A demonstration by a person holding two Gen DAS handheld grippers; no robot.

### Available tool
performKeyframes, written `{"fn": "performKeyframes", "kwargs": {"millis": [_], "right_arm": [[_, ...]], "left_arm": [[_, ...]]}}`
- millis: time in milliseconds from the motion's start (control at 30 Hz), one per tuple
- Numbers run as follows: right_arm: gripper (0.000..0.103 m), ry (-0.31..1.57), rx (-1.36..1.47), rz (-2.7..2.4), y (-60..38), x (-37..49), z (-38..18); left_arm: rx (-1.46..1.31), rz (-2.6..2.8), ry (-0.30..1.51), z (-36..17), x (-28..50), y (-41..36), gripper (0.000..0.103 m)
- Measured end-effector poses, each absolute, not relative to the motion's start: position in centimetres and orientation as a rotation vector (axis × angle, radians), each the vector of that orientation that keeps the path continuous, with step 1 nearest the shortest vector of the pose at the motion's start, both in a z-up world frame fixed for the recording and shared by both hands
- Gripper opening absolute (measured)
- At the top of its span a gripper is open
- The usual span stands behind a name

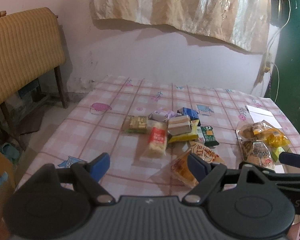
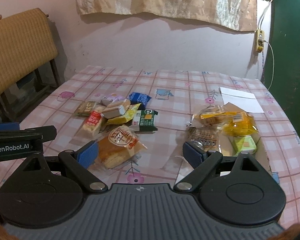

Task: Organize snacks
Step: 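Move both open tools back over the snack pile, then grasp the red-label rice cracker bag with the left tool while the right tool grasps the round bread bun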

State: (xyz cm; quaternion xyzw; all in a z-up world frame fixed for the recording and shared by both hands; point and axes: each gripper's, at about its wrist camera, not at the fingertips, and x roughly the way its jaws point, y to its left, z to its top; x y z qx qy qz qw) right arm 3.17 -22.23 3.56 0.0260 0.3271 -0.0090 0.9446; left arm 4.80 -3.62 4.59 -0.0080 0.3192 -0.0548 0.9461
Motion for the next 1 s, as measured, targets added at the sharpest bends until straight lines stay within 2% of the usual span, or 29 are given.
{"fn": "performKeyframes", "kwargs": {"millis": [567,933,1000], "right_arm": [[0.103,0.708,0.073,-0.001,-21.4,4.9,1.2],[0.103,0.734,0.109,-0.007,-22.1,5.8,-0.2],[0.103,0.741,0.113,-0.007,-22.2,6.0,-0.4]], "left_arm": [[-0.022,-0.111,0.677,2.3,7.3,-2.8,0.085],[0.054,-0.159,0.716,-0.9,14.8,-5.6,0.085],[0.07,-0.174,0.73,-1.7,16.0,-6.2,0.081]]}}
